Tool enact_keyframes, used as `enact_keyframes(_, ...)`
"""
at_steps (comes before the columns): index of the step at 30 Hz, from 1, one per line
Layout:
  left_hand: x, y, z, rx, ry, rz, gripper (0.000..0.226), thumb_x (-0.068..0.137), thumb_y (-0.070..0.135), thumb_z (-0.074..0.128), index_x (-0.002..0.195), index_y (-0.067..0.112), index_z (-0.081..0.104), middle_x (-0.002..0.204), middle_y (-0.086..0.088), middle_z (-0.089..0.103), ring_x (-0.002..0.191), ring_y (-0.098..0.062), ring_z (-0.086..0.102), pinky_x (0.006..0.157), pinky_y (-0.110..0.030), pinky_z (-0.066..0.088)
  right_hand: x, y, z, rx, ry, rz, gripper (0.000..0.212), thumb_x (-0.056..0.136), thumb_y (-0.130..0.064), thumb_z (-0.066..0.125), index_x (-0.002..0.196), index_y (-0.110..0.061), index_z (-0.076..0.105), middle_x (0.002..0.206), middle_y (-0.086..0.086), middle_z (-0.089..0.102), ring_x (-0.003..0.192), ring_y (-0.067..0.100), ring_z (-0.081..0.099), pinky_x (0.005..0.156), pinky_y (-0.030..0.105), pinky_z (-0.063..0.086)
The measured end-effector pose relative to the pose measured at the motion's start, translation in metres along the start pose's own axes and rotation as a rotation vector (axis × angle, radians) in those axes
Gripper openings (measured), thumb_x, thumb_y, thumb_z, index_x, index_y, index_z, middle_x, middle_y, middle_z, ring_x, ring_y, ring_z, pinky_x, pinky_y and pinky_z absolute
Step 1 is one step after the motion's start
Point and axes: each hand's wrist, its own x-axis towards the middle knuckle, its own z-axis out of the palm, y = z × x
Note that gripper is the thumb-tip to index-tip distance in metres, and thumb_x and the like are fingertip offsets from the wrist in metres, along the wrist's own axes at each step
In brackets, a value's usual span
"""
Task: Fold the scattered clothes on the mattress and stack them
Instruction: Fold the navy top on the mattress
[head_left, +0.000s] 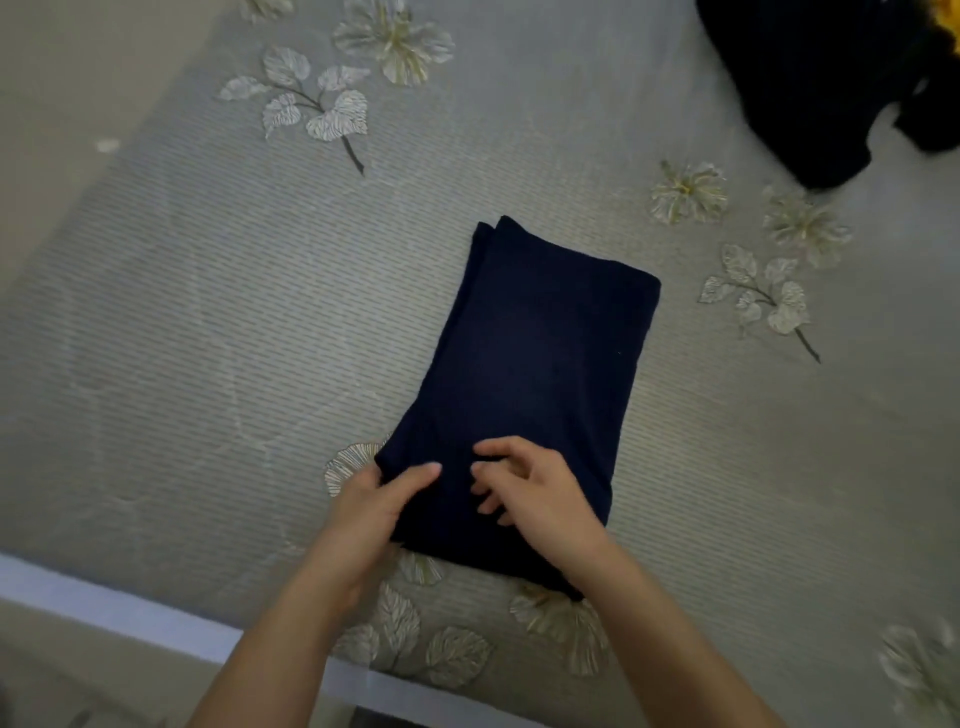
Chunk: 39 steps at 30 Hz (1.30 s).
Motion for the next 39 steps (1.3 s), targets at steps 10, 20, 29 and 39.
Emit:
enact_keyframes(10,0.001,-0.032,-0.017,0.769,0.513,0.324,0.044,0.084,0.028,0.067,0.125,0.019,0.052,0.115,-0.001,0.050,0.108,-0.013,0.043,0.092,-0.028,0.037,0.029,0.024,-0.053,-0.108,0.596,0.064,0.038,0.082,-0.022,0.068,0.117,-0.015,0.054,0.101,0.005,0.059,0.093,0.019,0.059,0.084,0.035,0.050)
enact_keyframes(20,-0.003,-0.021,-0.011,0.529,0.344,0.157,0.045,0.085,0.016,0.066,0.127,0.014,0.049,0.089,0.010,0.056,0.077,0.001,0.053,0.057,-0.010,0.034,0.001,0.063,-0.040,0.158,0.470,0.246,0.031,0.084,-0.042,0.068,0.098,-0.016,0.059,0.093,-0.005,0.065,0.086,0.012,0.063,0.068,0.027,0.051)
enact_keyframes(29,-0.017,-0.012,-0.021,0.170,0.429,0.232,0.032,0.084,0.003,0.063,0.113,0.014,0.056,0.094,0.001,0.065,0.076,-0.002,0.062,0.052,-0.007,0.045,-0.030,0.063,-0.030,0.262,0.109,0.440,0.033,0.081,-0.026,0.073,0.101,-0.002,0.065,0.080,0.012,0.074,0.066,0.026,0.071,0.056,0.033,0.057)
enact_keyframes(39,-0.016,0.000,-0.069,-0.048,0.695,0.436,0.050,0.089,0.009,0.062,0.132,0.020,0.039,0.113,-0.003,0.058,0.086,0.002,0.059,0.062,-0.007,0.046,-0.060,0.058,0.060,0.083,-0.377,0.632,0.069,0.094,-0.056,0.042,0.099,0.008,0.067,0.087,0.019,0.073,0.069,0.025,0.069,0.065,0.031,0.058)
